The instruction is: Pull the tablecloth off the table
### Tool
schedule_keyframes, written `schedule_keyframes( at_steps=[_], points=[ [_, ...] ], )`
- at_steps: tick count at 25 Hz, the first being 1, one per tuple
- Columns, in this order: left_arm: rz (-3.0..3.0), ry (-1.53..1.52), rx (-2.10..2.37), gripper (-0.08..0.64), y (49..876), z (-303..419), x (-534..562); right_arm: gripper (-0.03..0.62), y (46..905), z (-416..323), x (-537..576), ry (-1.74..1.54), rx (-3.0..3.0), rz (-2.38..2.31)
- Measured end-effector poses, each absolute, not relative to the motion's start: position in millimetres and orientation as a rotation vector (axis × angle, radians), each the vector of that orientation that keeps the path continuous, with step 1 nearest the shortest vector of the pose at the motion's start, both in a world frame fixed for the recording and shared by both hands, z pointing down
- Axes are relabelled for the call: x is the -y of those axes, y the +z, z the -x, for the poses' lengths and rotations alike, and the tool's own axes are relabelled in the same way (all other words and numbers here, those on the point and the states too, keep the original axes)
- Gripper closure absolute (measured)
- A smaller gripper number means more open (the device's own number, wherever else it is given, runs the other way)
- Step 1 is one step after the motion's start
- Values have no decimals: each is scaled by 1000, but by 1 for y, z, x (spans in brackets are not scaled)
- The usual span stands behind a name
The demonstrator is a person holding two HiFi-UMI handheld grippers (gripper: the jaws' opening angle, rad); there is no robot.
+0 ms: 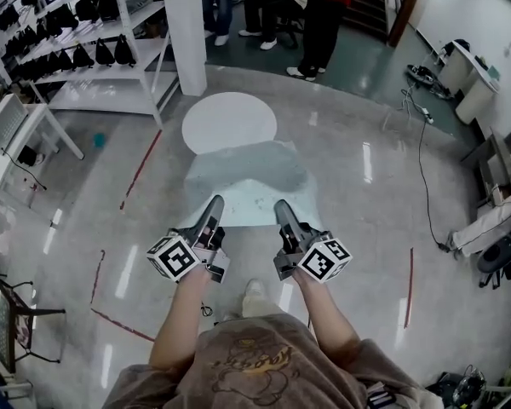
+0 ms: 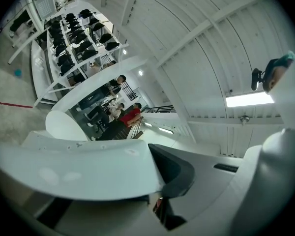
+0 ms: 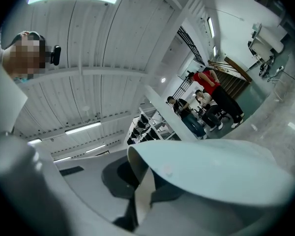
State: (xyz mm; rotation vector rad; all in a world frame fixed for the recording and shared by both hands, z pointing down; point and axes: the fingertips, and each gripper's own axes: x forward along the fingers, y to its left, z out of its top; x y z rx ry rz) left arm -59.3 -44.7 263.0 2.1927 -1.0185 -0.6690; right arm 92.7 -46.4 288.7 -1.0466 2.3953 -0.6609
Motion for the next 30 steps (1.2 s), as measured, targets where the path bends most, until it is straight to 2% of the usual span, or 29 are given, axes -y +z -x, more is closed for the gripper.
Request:
schedule_keyframes(
  at_steps=[15, 30],
  points=[
    [-2215, -667, 993, 540, 244, 66, 6, 581, 262, -86, 3, -543, -2436, 1101],
    [-2186, -578, 1109, 538, 286, 82, 23, 581, 290, -66, 22, -573, -2570, 1102]
  ],
)
